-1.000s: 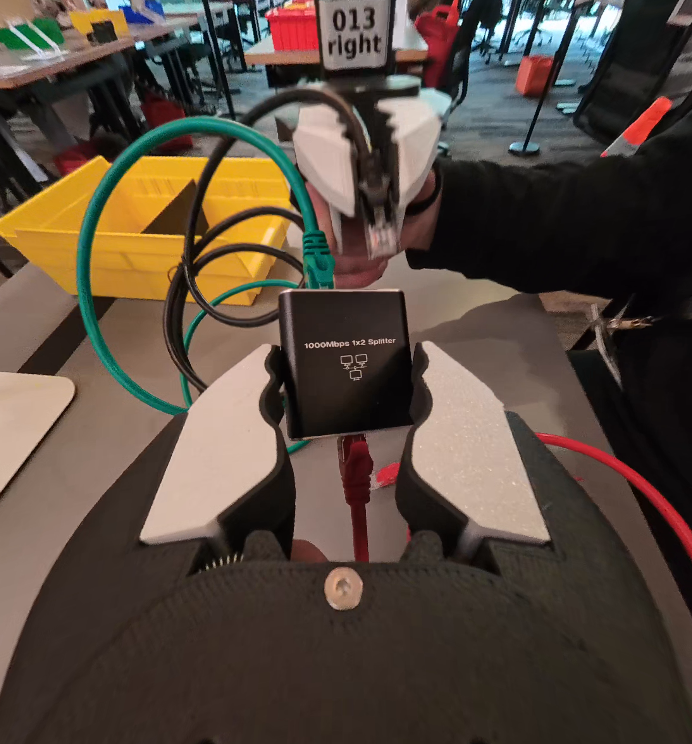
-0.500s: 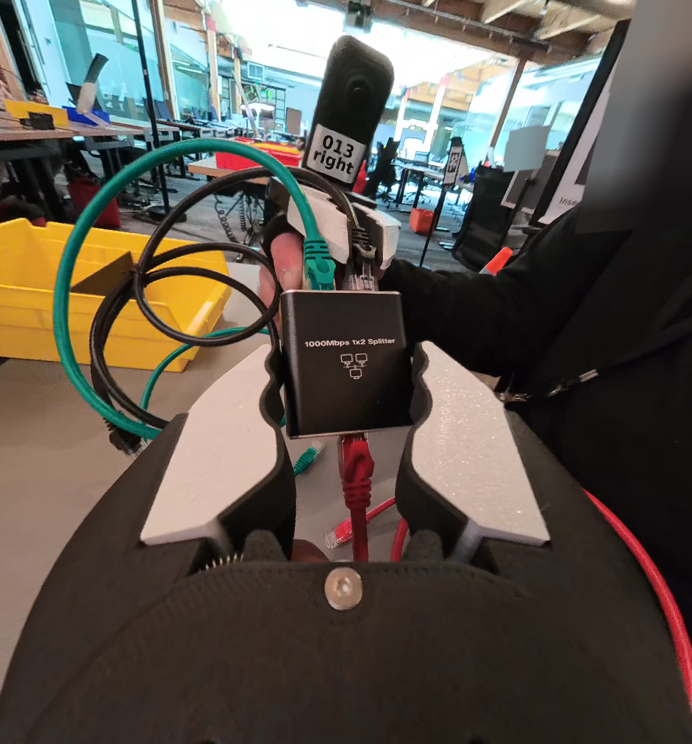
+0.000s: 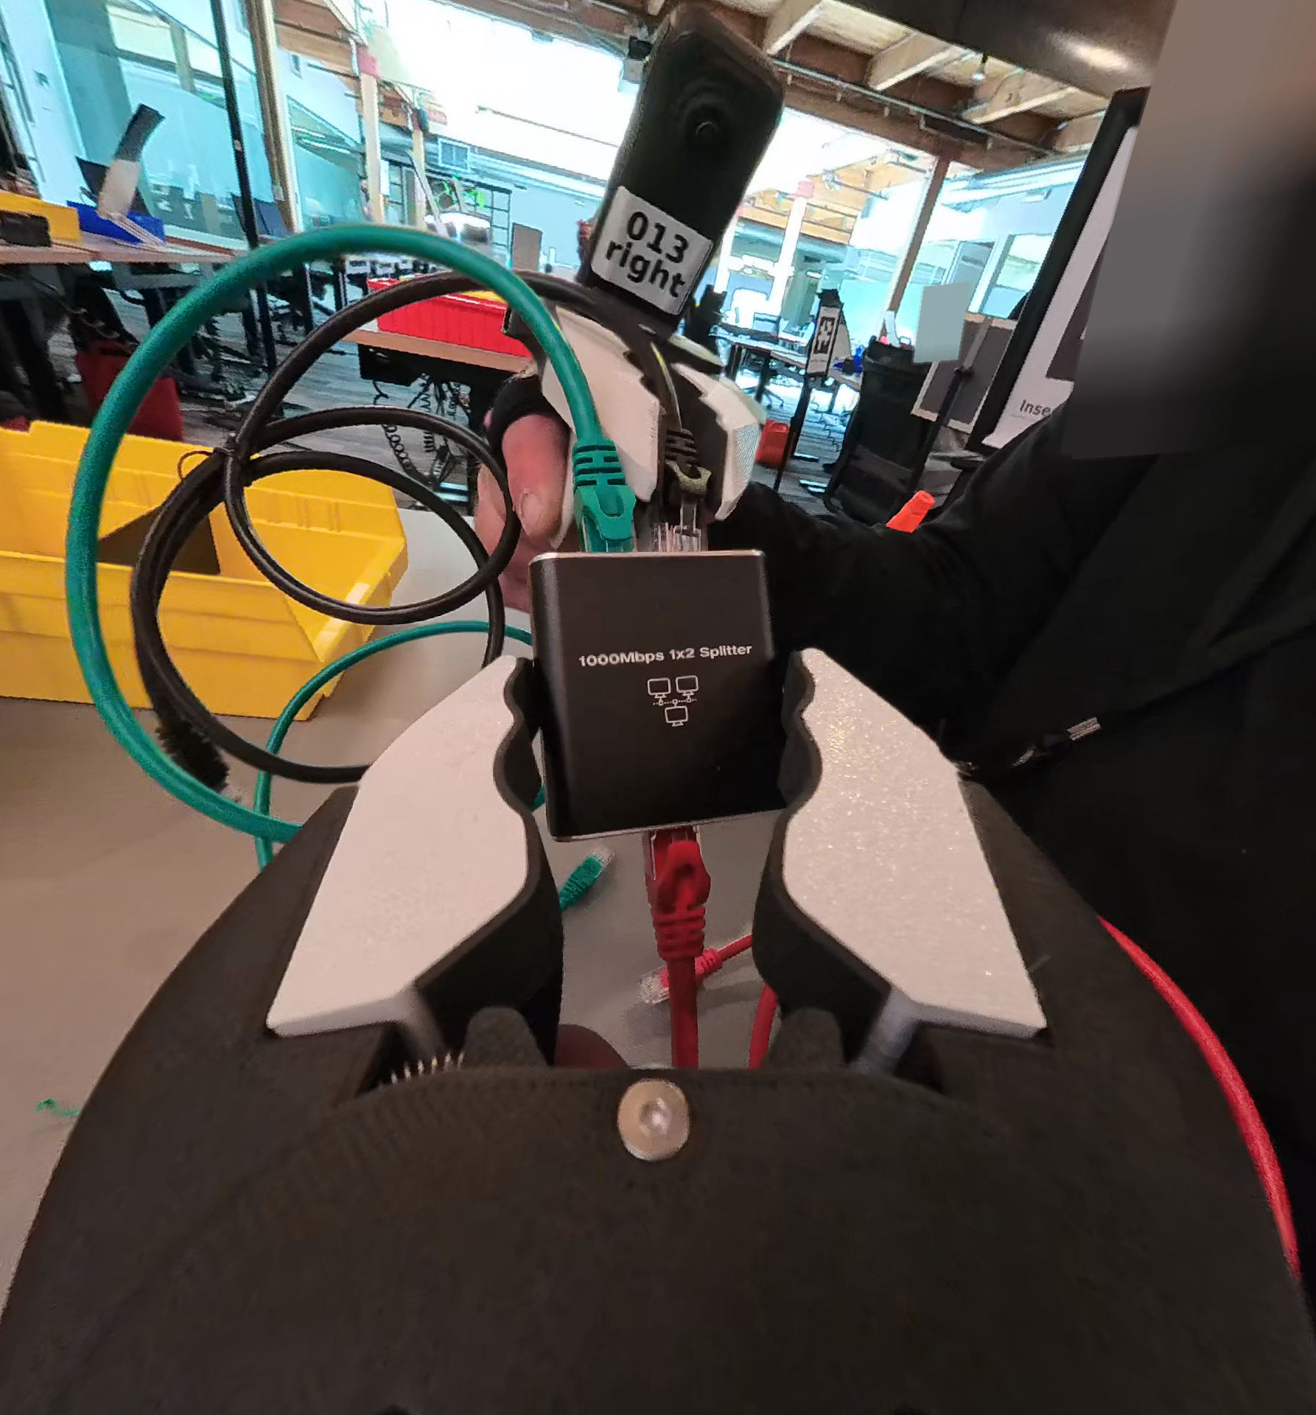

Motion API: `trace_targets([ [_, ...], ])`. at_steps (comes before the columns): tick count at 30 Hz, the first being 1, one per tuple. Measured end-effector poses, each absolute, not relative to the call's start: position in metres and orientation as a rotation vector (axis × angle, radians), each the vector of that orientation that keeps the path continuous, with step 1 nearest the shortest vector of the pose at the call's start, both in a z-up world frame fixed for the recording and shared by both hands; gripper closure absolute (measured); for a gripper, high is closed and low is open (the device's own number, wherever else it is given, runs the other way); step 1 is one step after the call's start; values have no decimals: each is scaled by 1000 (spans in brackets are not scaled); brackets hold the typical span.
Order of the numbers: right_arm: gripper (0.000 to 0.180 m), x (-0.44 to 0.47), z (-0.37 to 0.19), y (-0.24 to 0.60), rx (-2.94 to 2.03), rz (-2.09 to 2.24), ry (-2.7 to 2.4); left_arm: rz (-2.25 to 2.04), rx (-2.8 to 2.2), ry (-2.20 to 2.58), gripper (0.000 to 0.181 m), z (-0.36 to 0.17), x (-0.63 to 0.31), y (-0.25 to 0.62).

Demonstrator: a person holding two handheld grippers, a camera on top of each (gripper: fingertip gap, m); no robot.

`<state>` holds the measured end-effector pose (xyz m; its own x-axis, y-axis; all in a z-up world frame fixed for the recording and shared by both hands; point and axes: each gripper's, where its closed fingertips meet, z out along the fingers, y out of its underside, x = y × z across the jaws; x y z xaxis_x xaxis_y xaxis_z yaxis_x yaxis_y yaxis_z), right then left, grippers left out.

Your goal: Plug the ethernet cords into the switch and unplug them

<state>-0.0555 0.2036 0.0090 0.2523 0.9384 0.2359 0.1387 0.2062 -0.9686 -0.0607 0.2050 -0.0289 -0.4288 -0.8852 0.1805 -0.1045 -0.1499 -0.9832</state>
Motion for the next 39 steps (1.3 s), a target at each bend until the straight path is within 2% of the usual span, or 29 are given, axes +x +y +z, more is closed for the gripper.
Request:
trace_targets([
  [9, 169, -54, 3, 202, -1328, 687, -1259, -1500, -1184, 1577, 121, -32, -59, 205],
  [22, 168, -55, 25, 207, -1336, 644, -1189, -1712, -1098, 1381, 120, -8, -58, 206],
  [39, 162, -52, 36, 230, -1408, 422, -1085, -1740, -1106, 1190, 120, 0, -52, 224],
])
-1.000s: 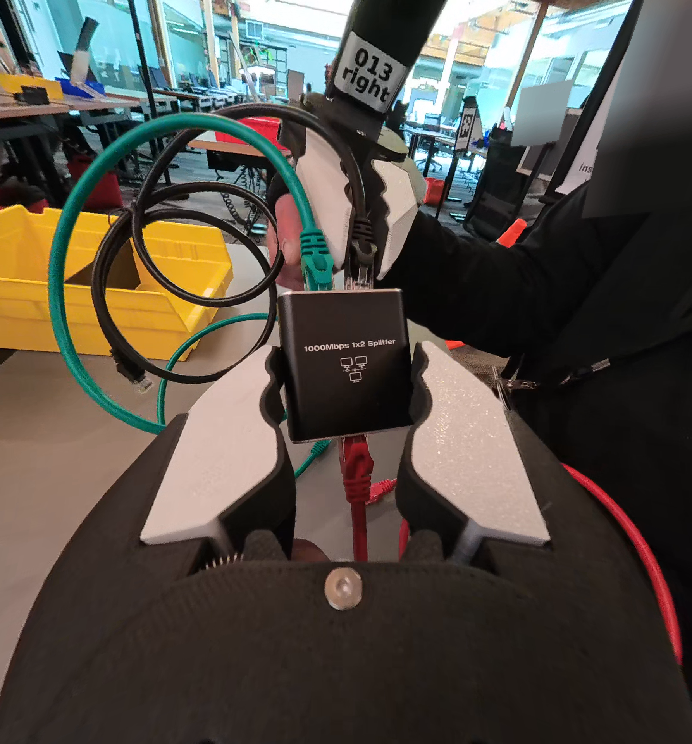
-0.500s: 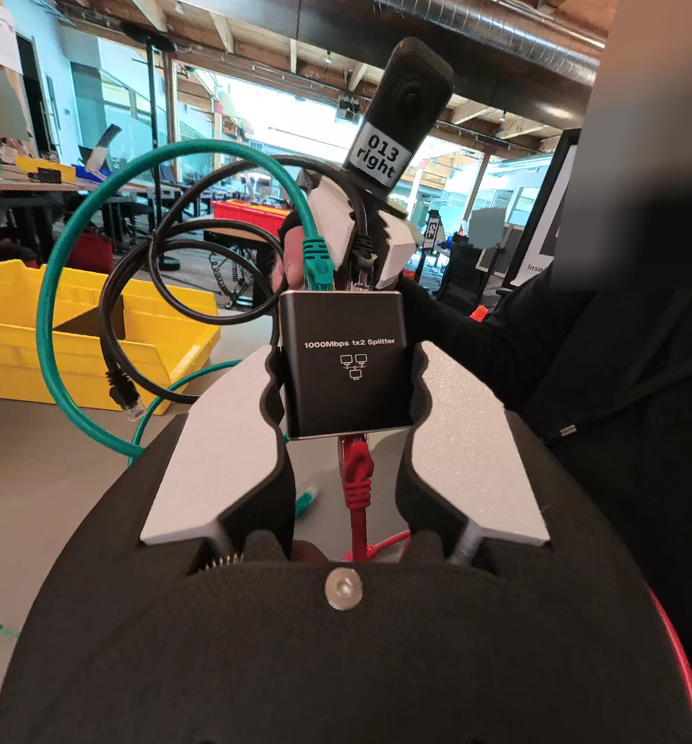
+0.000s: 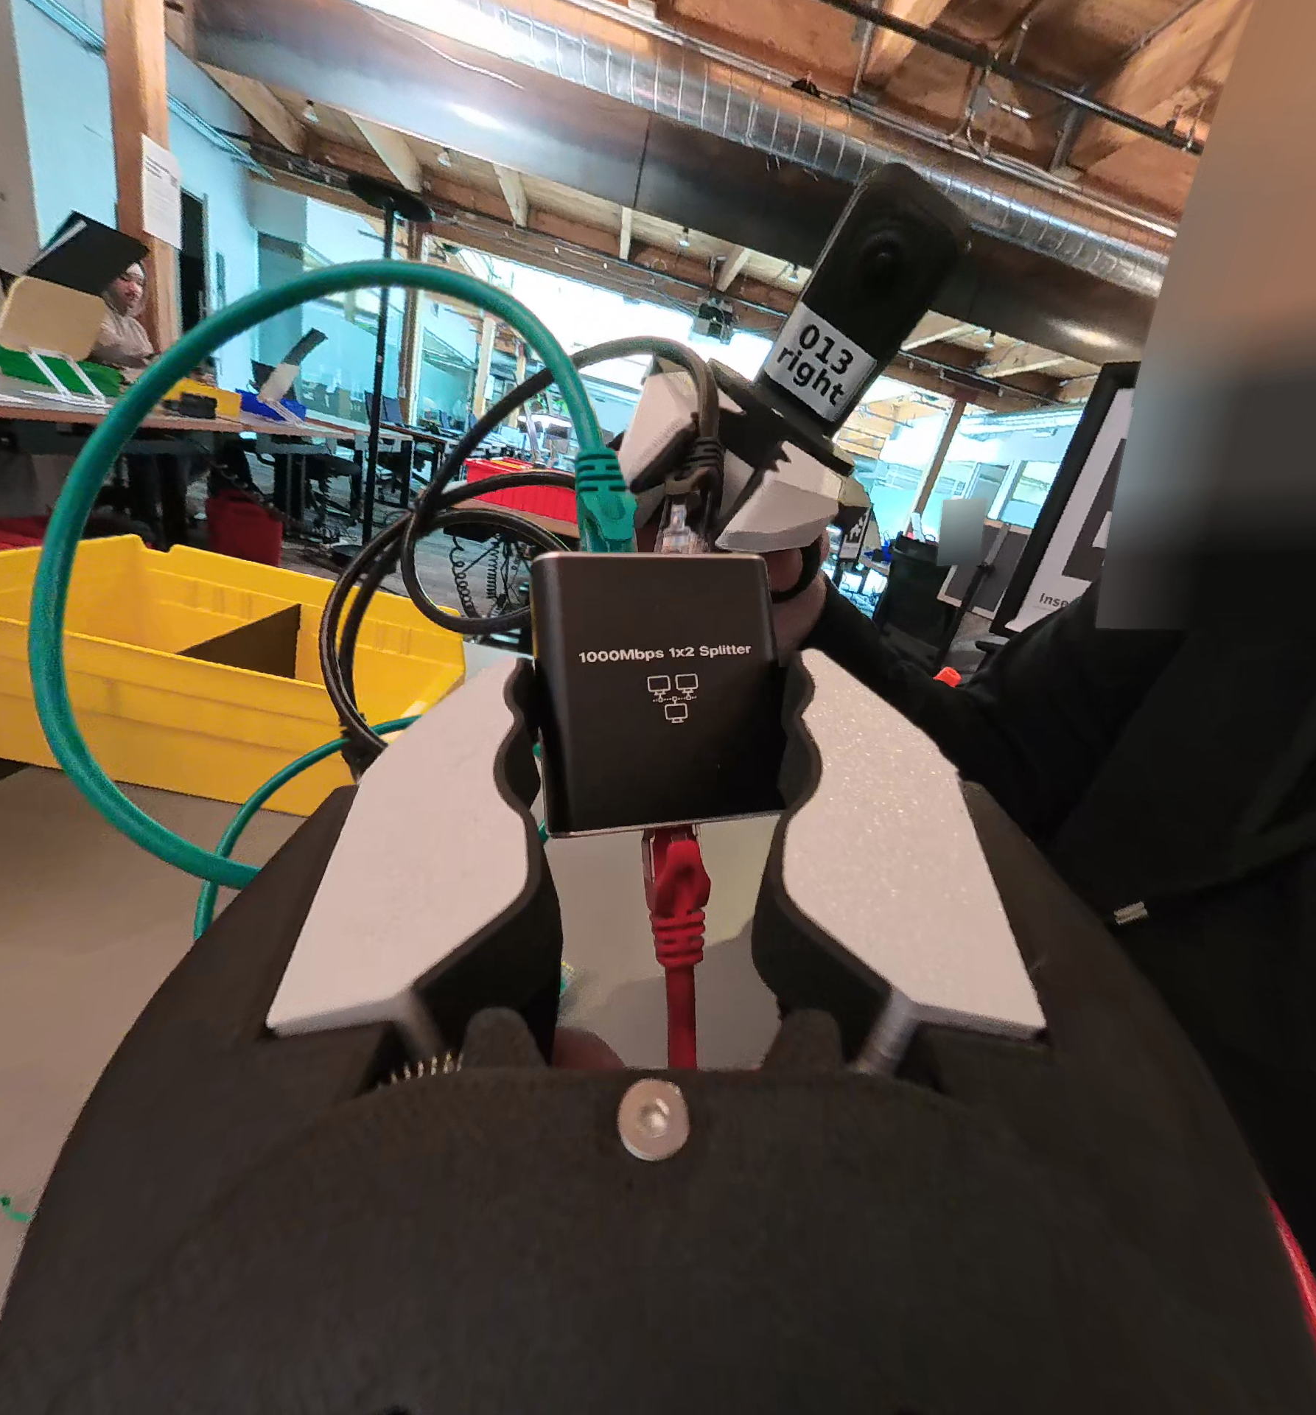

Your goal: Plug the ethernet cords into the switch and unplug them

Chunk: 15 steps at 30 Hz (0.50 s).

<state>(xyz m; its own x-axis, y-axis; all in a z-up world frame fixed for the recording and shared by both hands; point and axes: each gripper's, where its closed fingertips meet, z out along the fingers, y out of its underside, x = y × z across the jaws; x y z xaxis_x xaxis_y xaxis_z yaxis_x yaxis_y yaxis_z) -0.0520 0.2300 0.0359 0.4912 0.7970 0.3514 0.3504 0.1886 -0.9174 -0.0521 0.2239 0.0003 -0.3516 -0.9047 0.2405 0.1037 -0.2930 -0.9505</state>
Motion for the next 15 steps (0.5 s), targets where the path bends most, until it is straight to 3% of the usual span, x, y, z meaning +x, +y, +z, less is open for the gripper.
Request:
trace_targets([
  [11, 164, -52, 47, 228, -1346, 390, -1072, -1744, -1132, 1191, 120, 1, -53, 227],
  [15, 164, -42, 39, 225, -1390, 562, -1064, -1431, -1336, 1374, 120, -33, -52, 245],
])
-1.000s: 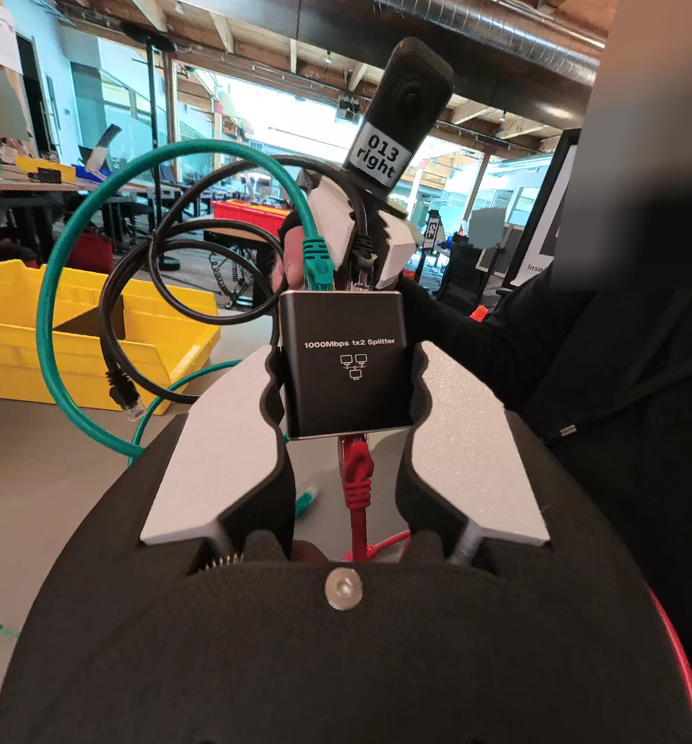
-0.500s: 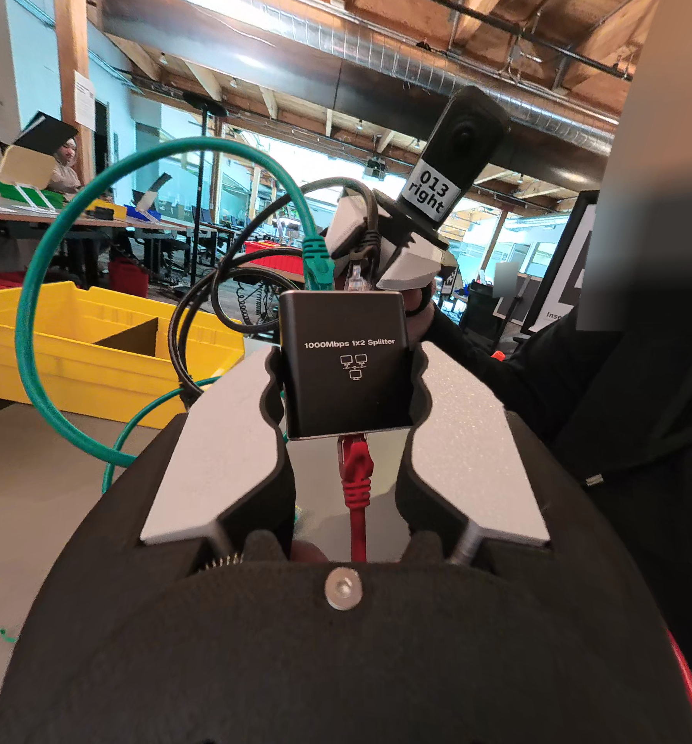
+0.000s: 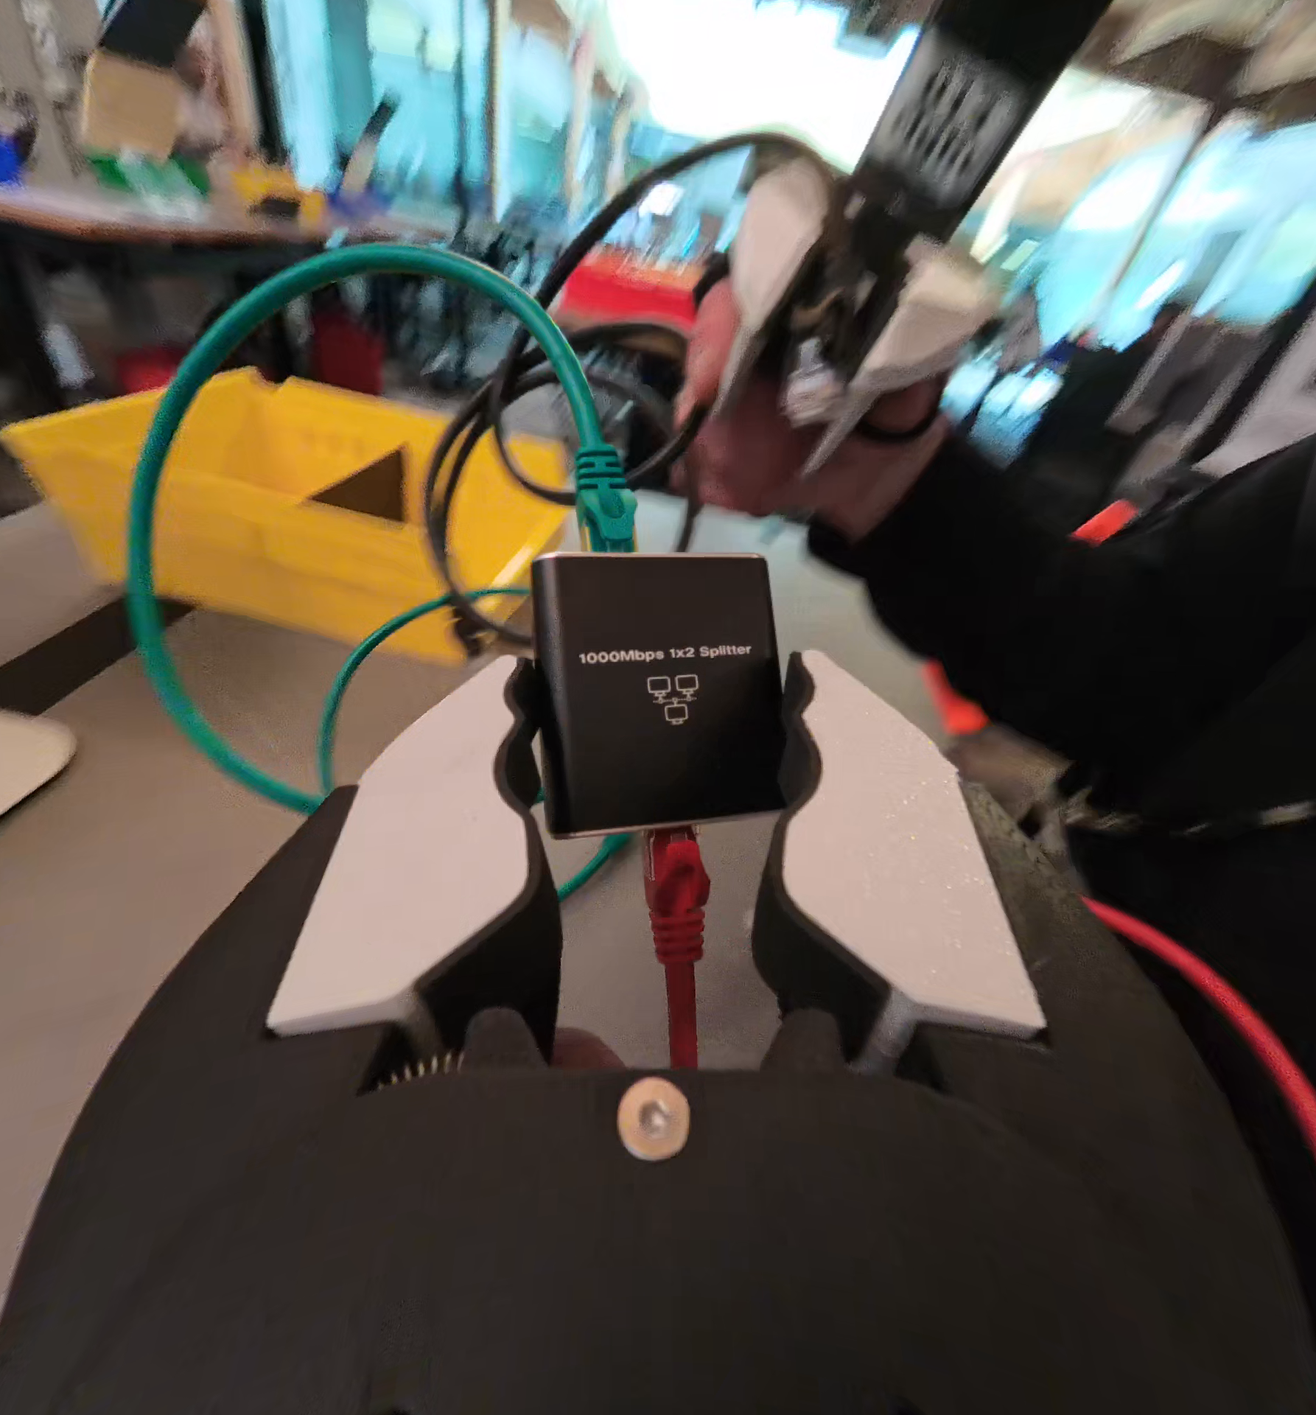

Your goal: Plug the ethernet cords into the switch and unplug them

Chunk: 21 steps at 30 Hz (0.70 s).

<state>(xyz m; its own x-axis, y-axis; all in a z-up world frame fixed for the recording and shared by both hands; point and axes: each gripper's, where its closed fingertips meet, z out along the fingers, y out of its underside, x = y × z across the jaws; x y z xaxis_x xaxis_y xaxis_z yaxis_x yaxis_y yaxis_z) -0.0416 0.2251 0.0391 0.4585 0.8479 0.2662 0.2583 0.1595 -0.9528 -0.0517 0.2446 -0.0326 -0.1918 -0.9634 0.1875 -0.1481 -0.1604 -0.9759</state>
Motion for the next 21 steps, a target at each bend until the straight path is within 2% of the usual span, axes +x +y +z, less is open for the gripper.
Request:
trace_targets([
  [8, 163, -31, -27, 239, -1595, 830, -1058, -613, -1621, 1796, 120, -157, -53, 272],
  [13, 163, -37, -34, 247, -1598, 970, -961, -538, -1641, 1765, 114, -190, -49, 286],
  [15, 164, -34, -33, 251, -1599, 1012, -916, -511, -1581, 1693, 111, -179, -46, 295],
  [17, 164, -31, -27, 254, -1577, 1072, -853, -472, -1450, 1535, 108, -141, -40, 305],
  [21, 164, -22, -9, 258, -1503, 1259, -697, -392, -1030, 1245, 125, -33, -36, 287],
])
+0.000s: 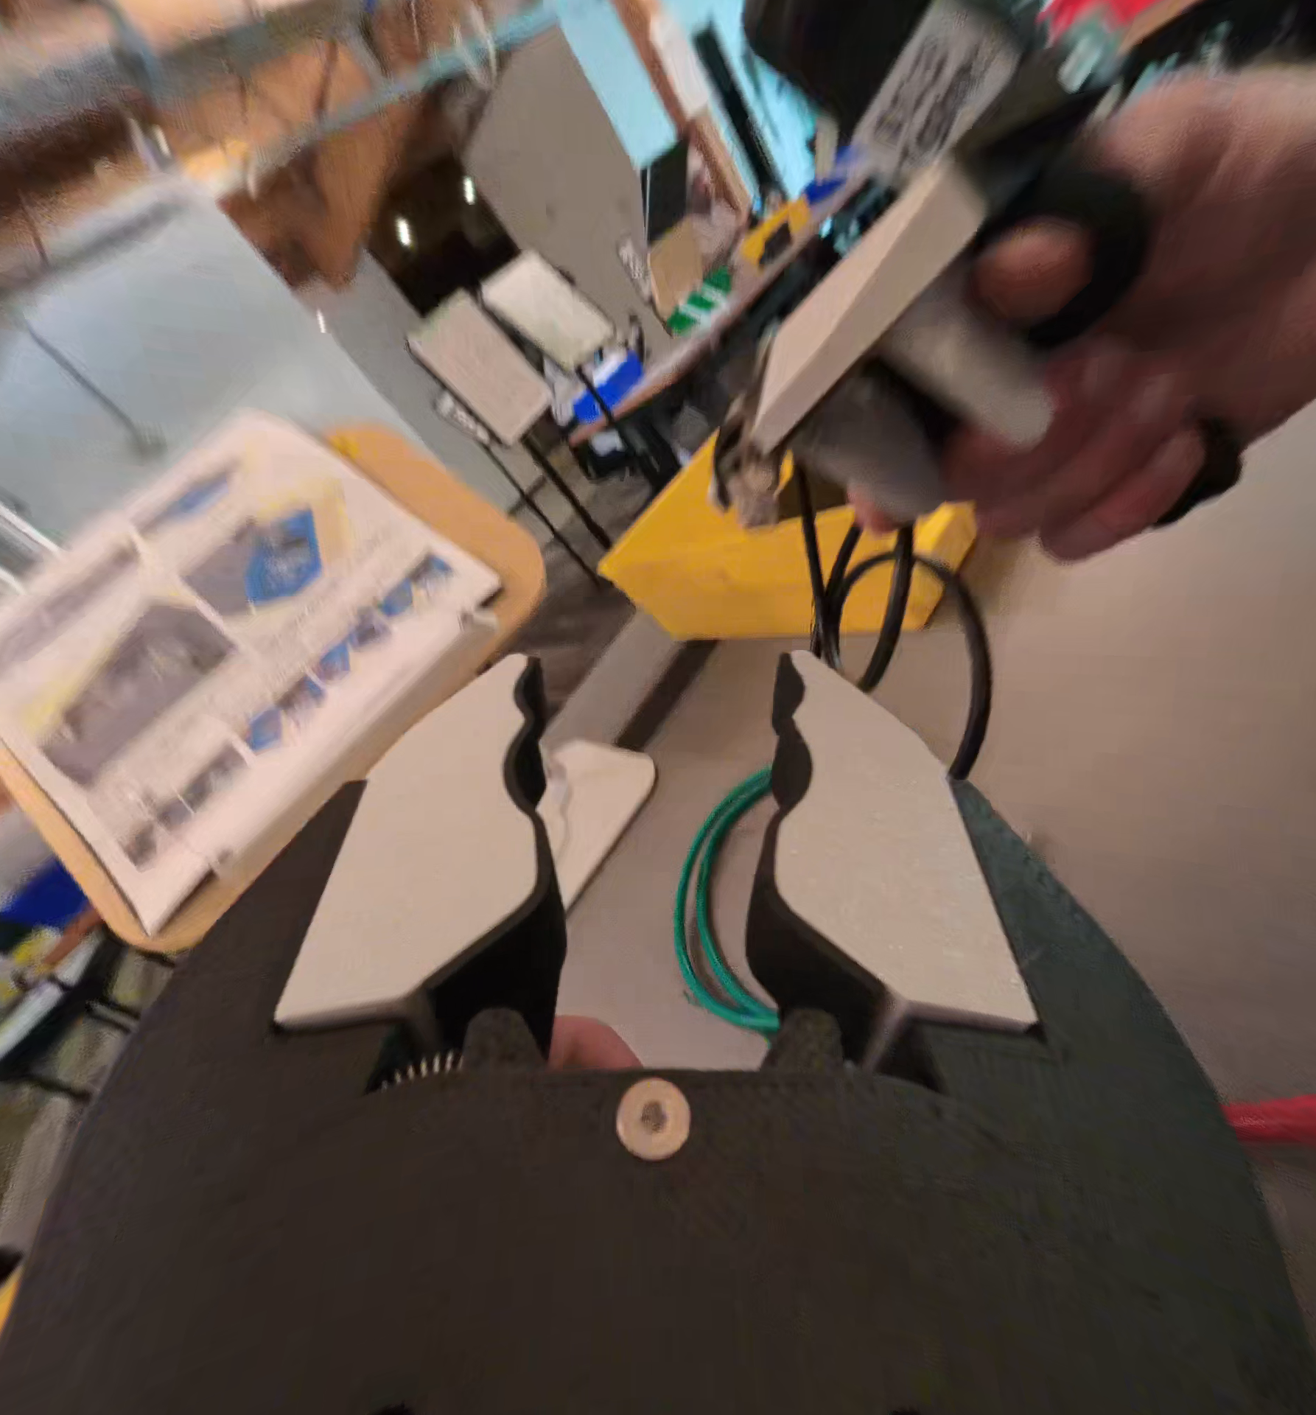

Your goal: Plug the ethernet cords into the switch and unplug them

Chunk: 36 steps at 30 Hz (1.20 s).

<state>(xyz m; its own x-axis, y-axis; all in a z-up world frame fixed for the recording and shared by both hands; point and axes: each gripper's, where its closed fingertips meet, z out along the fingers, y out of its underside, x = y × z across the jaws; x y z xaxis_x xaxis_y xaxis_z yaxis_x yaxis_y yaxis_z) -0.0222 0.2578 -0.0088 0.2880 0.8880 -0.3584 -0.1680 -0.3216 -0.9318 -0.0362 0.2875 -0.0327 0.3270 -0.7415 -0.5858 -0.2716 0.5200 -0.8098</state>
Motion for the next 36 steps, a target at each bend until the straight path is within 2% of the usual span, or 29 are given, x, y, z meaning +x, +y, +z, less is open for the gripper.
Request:
trace_targets([
  [4, 164, -25, 2, 253, -1440, 1370, -662, -283, -903, 1242, 151, -6, -27, 262],
  [8, 164, -34, 2, 249, -1437, 1371, -691, -276, -891, 1270, 157, -7, -21, 251],
  [10, 164, -36, 4, 247, -1426, 1381, -694, -252, -893, 1232, 166, -1, -22, 252],
  [14, 164, -36, 10, 246, -1401, 1388, -683, -290, -916, 1201, 168, 3, -22, 250],
  [17, 149, -35, 11, 248, -1412, 1375, -674, -297, -906, 1190, 169, 8, -25, 249],
  [22, 139, -29, -4, 242, -1520, 1288, -784, -285, -877, 1209, 168, 22, -34, 250],
  [26, 154, -22, -3, 205, -1472, 1124, -1081, -363, -887, 1205, 169, 30, -44, 253],
  [31, 155, -24, 61, 197, -1155, 569, -1138, -559, -819, 1403, 169, 26, -41, 220],
  [33, 152, -32, 58, 191, -1147, 388, -1240, -654, -802, 1434, 169, 32, -43, 207],
  [36, 158, -43, 43, 188, -1175, 228, -1372, -743, -777, 1451, 169, 42, -49, 195],
])
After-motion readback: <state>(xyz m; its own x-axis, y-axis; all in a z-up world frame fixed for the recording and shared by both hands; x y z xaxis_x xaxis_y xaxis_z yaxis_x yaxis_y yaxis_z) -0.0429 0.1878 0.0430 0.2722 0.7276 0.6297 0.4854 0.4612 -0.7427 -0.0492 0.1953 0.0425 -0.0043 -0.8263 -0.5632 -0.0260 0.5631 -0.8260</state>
